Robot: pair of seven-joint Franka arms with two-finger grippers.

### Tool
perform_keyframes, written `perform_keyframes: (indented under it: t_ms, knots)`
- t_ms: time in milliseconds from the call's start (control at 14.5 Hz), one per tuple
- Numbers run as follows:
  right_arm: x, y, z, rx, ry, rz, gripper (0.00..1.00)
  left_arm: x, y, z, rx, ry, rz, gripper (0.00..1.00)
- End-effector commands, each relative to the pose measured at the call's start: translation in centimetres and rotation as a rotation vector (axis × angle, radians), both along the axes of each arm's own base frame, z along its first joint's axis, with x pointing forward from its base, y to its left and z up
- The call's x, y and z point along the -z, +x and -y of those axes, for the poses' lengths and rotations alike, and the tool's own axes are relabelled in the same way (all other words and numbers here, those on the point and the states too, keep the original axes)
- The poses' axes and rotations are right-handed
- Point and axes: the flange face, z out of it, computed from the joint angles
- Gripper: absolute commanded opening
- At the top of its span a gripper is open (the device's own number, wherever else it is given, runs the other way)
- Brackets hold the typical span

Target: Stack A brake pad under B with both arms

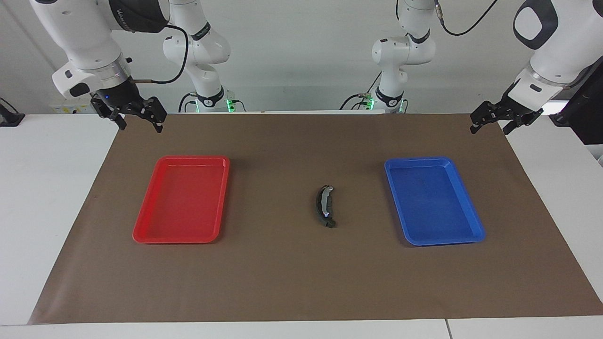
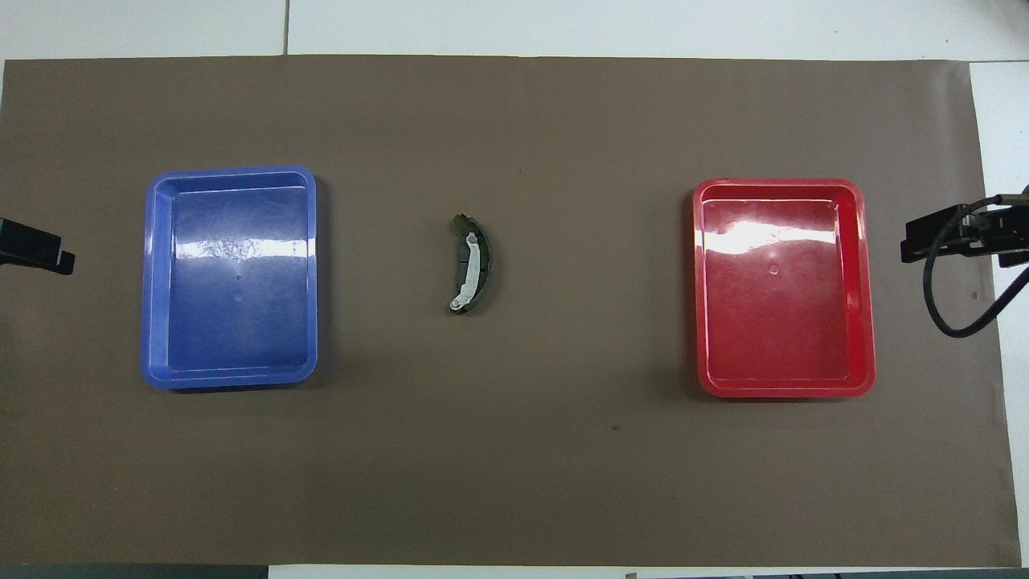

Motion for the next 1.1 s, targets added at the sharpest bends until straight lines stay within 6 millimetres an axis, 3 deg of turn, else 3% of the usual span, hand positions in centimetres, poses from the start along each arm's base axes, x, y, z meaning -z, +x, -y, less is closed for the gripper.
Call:
perform_keyframes:
  t_ms: [0,1033]
  knots:
    - [-0.37,0.42,0.1,-0.027,0.014,-0.014,0.99,-0.19,-0.94,-0.33,-0.011,0.013,-0.006,0.99]
    - [-0.22,0.61,0.02,-0.001,0.011,0.013,0.99,-0.19,-0.94,-0.33,-0.011,0.013,-0.006,0.99]
